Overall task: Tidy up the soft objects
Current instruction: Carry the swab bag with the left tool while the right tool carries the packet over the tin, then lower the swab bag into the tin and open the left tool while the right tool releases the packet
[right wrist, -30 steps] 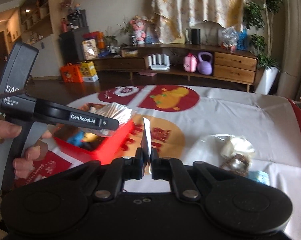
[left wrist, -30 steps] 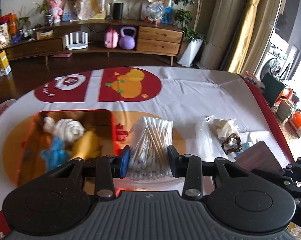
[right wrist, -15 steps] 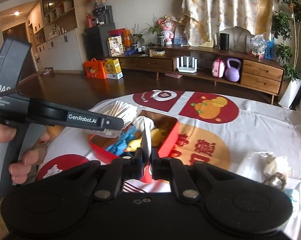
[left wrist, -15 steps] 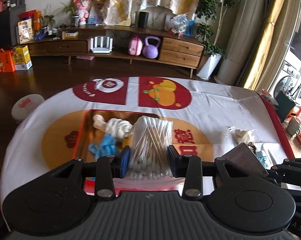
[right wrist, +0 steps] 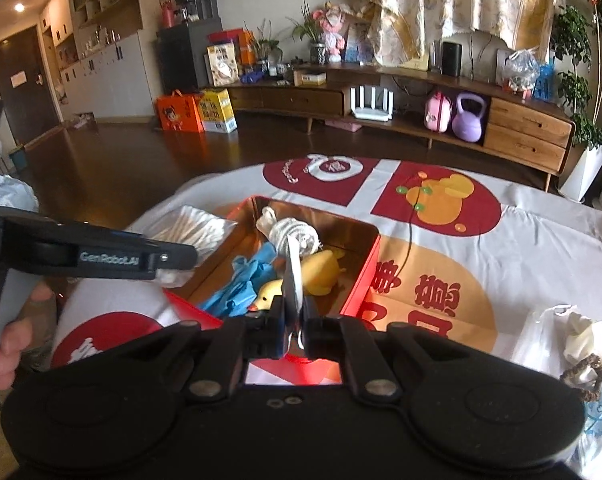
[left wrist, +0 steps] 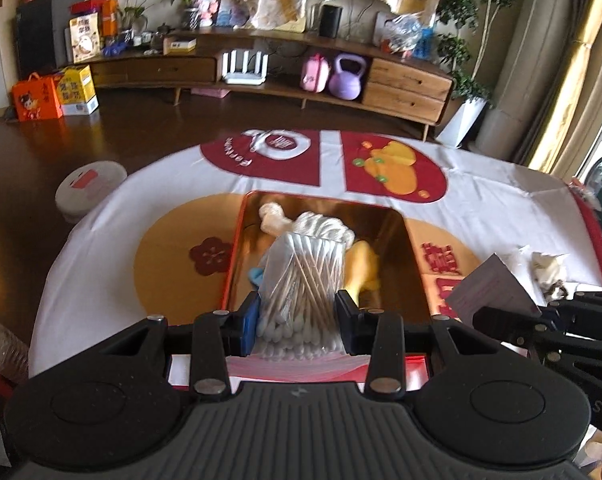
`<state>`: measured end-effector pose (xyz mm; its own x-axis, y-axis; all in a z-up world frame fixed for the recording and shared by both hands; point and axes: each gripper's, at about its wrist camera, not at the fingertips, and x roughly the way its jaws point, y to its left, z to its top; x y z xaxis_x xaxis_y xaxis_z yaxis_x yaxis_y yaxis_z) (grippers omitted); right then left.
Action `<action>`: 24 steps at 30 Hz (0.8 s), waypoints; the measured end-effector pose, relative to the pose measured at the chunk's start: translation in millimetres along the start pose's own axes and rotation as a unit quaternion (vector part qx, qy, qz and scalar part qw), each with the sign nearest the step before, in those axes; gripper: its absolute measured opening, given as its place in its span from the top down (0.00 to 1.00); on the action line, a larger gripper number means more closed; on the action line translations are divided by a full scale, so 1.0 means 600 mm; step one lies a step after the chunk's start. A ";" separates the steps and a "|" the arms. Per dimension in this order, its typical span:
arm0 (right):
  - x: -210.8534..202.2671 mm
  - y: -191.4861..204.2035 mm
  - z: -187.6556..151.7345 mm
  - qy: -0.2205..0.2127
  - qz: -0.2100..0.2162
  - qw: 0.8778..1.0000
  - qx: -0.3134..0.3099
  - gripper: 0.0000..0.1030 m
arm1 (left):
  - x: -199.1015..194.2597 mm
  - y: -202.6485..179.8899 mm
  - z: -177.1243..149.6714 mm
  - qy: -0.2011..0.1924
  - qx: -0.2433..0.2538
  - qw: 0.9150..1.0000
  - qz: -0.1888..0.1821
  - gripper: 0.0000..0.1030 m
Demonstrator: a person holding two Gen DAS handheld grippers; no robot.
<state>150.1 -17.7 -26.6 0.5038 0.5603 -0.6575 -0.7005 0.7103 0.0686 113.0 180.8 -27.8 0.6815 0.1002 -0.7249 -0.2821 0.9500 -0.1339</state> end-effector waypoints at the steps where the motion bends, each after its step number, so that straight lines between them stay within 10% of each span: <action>1: 0.008 0.002 0.000 0.003 -0.003 1.000 0.000 0.93 | 0.007 0.004 0.000 0.003 0.000 1.000 0.002 0.63; 24: 0.140 0.005 0.002 0.059 -0.027 0.998 -0.013 0.89 | 0.136 -0.017 0.022 0.031 0.036 0.998 0.032 0.63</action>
<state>190.6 31.9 -80.5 0.4781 0.4665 -0.7441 -0.6881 0.7255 0.0128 180.6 183.4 -76.5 0.6197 0.1449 -0.7714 -0.2733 0.9611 -0.0391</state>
